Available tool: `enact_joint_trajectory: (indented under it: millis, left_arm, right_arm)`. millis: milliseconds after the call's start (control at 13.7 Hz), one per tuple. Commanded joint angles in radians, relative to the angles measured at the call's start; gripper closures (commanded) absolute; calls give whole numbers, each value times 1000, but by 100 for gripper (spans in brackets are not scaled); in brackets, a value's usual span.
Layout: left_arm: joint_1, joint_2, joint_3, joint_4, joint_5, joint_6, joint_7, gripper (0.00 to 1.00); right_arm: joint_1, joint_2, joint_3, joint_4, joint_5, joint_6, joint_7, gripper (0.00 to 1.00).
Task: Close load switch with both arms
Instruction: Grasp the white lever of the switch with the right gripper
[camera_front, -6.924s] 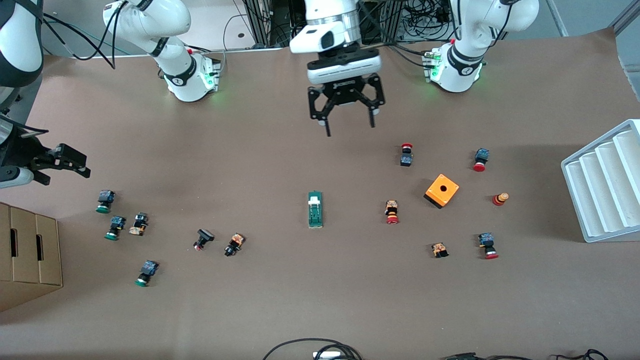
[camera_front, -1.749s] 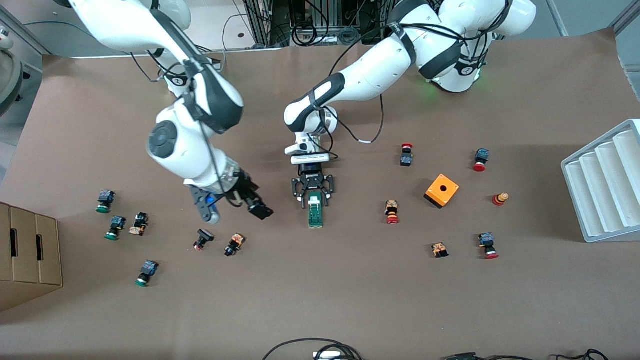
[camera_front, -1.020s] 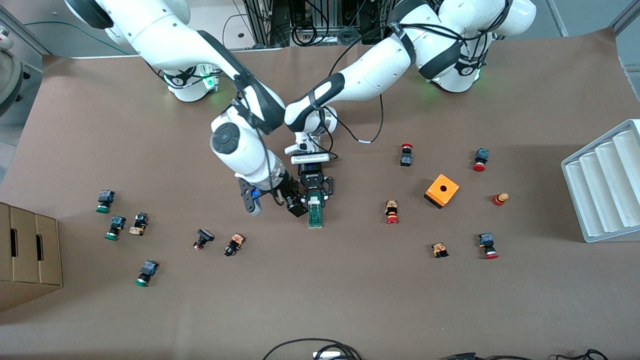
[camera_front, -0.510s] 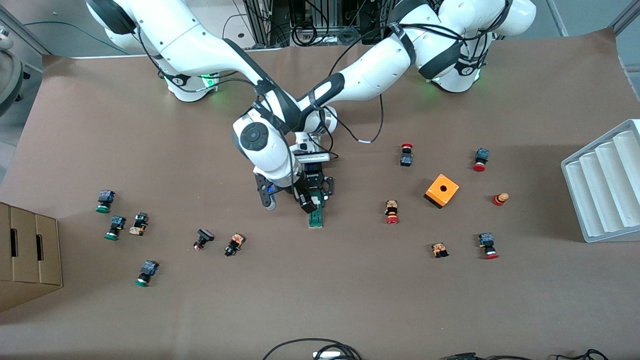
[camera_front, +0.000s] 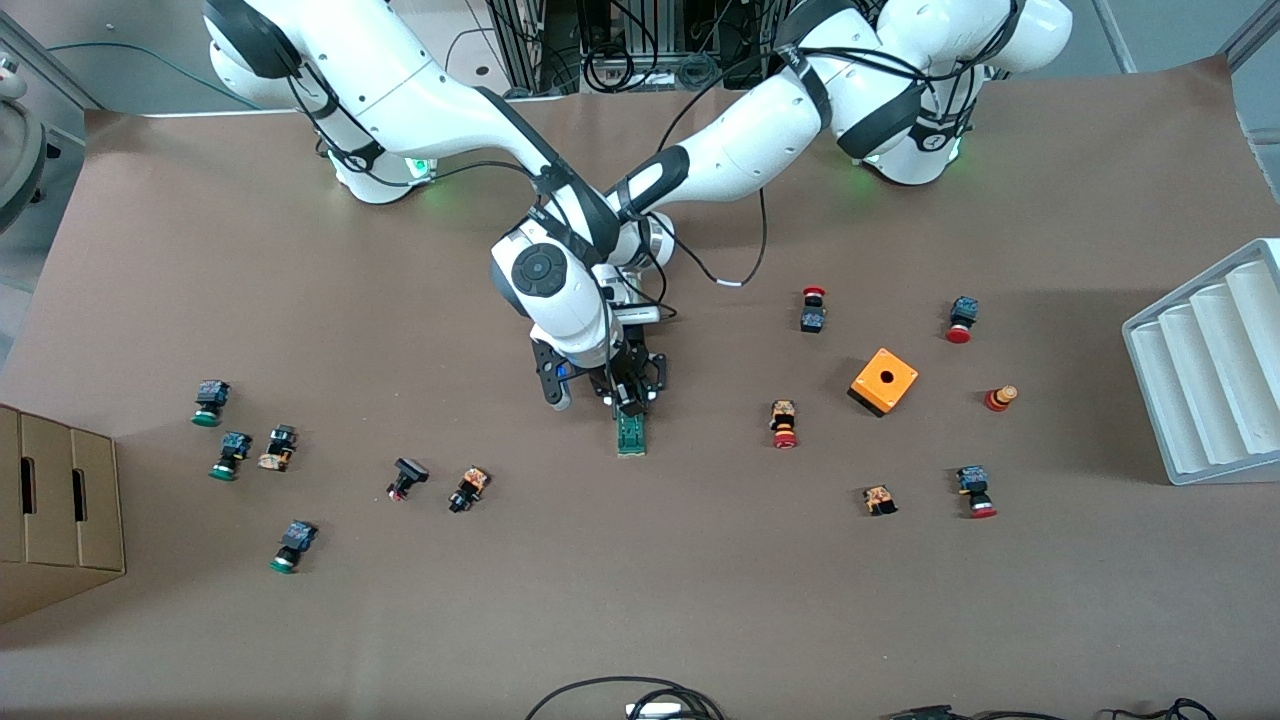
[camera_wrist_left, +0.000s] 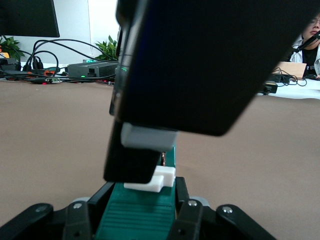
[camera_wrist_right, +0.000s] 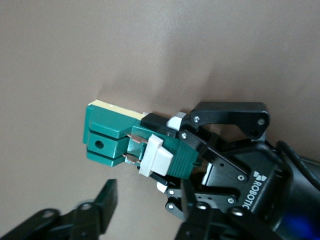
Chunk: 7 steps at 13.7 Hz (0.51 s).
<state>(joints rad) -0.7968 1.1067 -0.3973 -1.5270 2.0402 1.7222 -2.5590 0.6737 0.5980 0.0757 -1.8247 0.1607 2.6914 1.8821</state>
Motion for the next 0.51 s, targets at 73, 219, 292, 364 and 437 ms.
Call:
enact_joint_trajectory:
  millis: [73,219,292,364,437]
  left_arm:
    - [-22,19,8,28,8,-3,-15,52]
    - [-22,19,8,27,8,-3,-15,52]
    - [-22,19,8,27,9,-3,-15,52]
    - [-22,19,8,27,11,-3,-15,52]
    - [-22,19,8,27,9,-3,-15,52]
  right_arm:
    - [6,25,-10,18,-26,15,28,49]
    - [7,26,-10,16,-27,15,28,49]
    - [7,26,-10,15,-27,15,28,49]
    - [7,26,-10,12,-27,15,28,50]
    - [7,26,-10,10,-27,15,28,50]
